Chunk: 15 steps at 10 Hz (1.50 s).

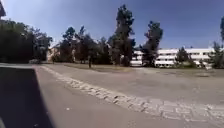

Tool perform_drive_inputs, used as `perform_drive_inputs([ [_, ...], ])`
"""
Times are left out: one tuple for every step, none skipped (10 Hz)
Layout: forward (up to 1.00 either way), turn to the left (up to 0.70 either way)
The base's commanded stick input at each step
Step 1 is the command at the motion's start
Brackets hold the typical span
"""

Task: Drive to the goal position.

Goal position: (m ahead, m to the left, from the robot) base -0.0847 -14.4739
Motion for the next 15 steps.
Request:
perform_drive_inputs([
  [0.0, -0.7],
  [0.0, -0.7],
  [0.0, -0.7],
  [0.0, -0.7],
  [0.0, -0.7],
  [0.0, -0.7],
  [0.0, -0.7],
  [0.0, -0.7],
  [0.0, -0.7],
  [0.0, -0.7],
  [0.0, -0.7],
  [0.0, -0.7],
  [0.0, -0.7],
  [0.0, -0.7],
  [0.0, -0.7],
])
